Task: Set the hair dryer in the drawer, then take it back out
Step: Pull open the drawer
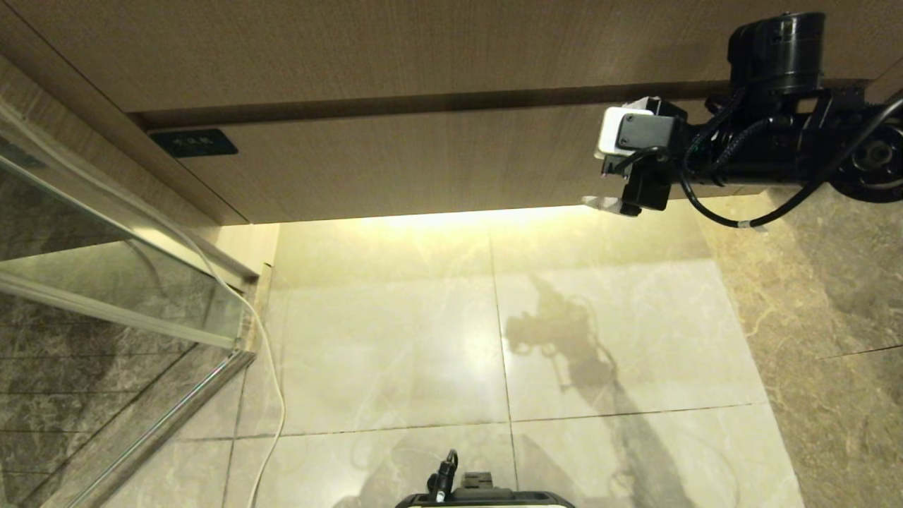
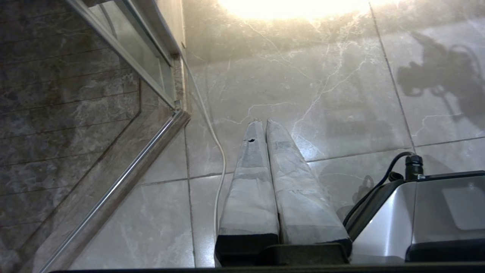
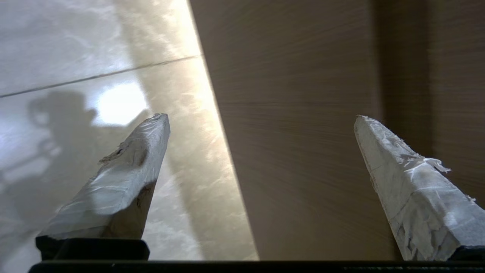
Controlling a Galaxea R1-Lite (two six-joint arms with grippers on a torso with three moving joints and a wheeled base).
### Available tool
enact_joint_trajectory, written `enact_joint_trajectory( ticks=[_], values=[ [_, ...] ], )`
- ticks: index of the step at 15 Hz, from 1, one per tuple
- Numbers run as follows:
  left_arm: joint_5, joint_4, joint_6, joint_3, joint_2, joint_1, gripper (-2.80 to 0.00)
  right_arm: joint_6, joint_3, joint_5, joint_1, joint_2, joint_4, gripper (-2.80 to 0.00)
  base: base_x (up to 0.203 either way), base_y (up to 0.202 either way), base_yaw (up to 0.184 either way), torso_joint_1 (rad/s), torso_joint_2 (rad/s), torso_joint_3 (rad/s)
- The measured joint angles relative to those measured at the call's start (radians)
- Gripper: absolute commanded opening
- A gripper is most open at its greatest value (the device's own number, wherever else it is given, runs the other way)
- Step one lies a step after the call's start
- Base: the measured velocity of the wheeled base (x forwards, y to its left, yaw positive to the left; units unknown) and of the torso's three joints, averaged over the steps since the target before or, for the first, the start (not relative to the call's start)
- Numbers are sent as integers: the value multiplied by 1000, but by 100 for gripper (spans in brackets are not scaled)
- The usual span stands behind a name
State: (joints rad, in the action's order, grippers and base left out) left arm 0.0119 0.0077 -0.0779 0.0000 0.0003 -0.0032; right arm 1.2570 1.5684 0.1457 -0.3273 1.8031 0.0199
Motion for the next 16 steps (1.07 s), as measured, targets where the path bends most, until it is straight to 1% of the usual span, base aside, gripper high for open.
enact_joint_trajectory(
  ticks=[4, 8, 16],
  values=[
    [0, 0, 0, 0, 0, 1, -280, 3, -1, -8, -14, 8, 120, 0, 0, 0, 0, 0, 0, 0],
    [0, 0, 0, 0, 0, 1, -280, 9, 29, -11, -20, 48, 176, 0, 0, 0, 0, 7, 1, 0],
    [0, 0, 0, 0, 0, 1, -280, 27, 98, -18, -20, 127, 182, 0, 0, 0, 0, 0, 0, 0]
  ],
)
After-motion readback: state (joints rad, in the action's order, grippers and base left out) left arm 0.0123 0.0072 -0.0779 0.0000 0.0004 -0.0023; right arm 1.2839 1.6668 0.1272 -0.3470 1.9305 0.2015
